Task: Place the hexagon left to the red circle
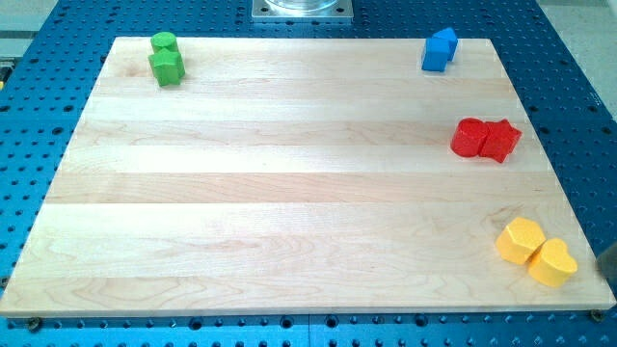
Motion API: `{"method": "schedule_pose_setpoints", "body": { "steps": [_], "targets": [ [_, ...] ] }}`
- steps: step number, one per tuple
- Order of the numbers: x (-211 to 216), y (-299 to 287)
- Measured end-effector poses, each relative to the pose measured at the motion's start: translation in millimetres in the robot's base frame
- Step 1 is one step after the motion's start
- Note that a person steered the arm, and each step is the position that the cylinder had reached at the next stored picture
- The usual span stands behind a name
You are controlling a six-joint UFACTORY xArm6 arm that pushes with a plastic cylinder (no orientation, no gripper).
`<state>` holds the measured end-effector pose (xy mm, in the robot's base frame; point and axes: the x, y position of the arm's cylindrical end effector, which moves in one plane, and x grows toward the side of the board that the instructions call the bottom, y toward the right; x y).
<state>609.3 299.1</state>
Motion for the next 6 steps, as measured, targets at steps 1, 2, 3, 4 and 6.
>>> {"method": "schedule_pose_setpoints", "body": {
  "steps": [1,2,3,4,6],
  "targets": [
    [5,-26],
    [-31,-62],
    [-86,-118],
    [-134,-163],
    [-146,-149]
  ]
}}
